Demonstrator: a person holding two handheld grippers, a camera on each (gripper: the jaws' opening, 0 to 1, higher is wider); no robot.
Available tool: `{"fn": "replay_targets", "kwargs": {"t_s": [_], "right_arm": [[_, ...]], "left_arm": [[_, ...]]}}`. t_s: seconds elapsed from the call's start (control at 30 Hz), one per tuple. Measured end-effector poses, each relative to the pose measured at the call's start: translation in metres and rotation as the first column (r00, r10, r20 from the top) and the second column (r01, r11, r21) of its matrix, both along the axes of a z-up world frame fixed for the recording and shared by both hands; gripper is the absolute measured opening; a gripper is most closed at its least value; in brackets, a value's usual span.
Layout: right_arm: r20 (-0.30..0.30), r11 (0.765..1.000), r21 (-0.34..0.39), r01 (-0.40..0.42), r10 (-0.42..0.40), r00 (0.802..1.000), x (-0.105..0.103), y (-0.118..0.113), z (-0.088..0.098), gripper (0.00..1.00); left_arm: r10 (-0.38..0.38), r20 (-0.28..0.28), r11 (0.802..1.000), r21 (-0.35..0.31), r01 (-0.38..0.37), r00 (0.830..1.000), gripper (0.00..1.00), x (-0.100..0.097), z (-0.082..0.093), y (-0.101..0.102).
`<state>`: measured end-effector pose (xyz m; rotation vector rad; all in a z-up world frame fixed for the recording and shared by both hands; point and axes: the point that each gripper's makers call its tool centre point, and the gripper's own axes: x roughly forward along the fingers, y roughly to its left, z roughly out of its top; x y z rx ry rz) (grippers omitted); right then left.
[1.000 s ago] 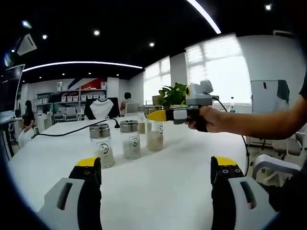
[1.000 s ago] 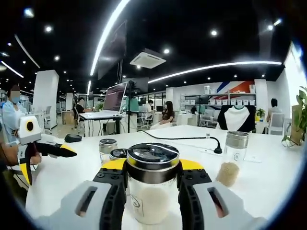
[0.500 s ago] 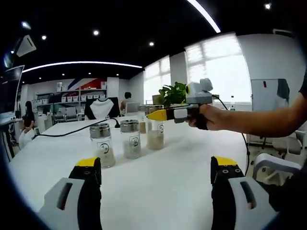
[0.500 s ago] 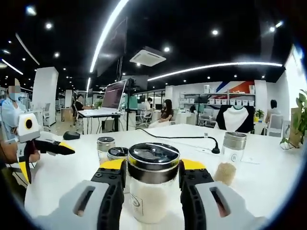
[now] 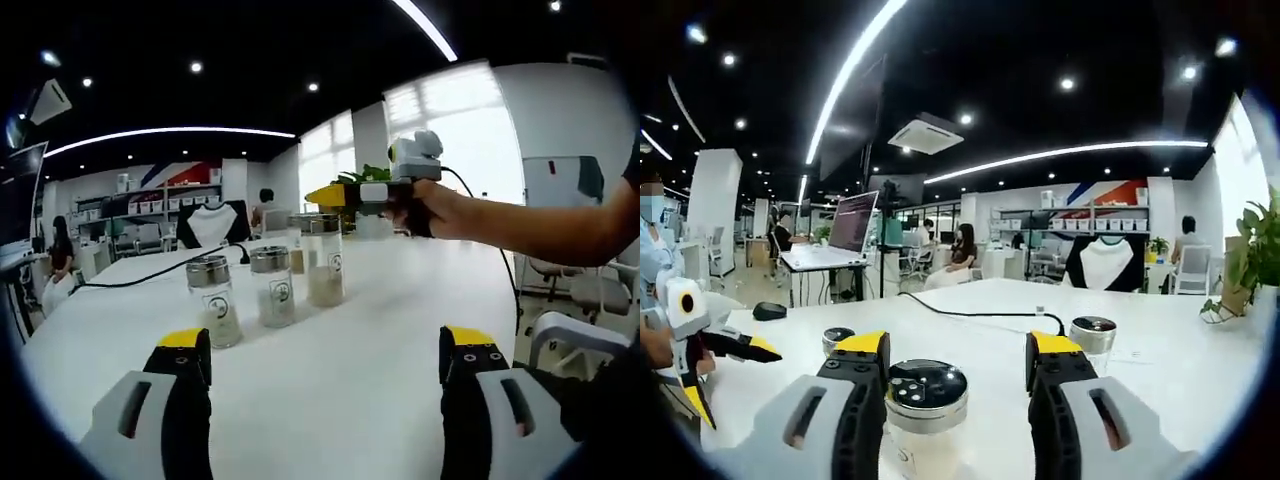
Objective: Rotate the seasoning bottle until the label or dispensing opening points toward the visible target arrow and the bottle remains upright within the marked orientation range
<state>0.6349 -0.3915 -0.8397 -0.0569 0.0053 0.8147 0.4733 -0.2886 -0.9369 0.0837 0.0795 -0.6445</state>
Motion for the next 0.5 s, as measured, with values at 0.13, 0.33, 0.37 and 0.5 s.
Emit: {"fn": "replay_targets", "kwargs": {"t_s": [0.13, 0.33, 0.37, 0.5], "right_arm": [[0.004, 0.999, -0.013, 0.034, -0.034, 0.999, 0.010, -0.008, 0.003, 0.55], [-0.007, 0.996, -0.021, 0.084, -0.084, 0.996, 0.027, -0.016, 0.001, 0.55], [-0.009, 0.996, -0.022, 0.089, -0.089, 0.996, 0.029, -0.017, 0.001, 0.54], [-0.022, 0.991, -0.017, 0.133, -0.134, 0.991, 0.043, -0.024, -0.002, 0.50]], "left_arm": [[-0.001, -0.002, 1.000, -0.015, 0.001, 1.000, 1.00, 0.000, 0.001, 0.002], [-0.008, 0.004, 0.999, -0.035, 0.008, 1.000, 1.00, -0.001, 0.005, 0.000], [-0.011, 0.004, 0.999, -0.034, 0.011, 1.000, 1.00, -0.001, 0.005, -0.001], [-0.016, -0.005, 0.998, -0.061, 0.016, 1.000, 1.00, -0.001, 0.007, -0.002]]}}
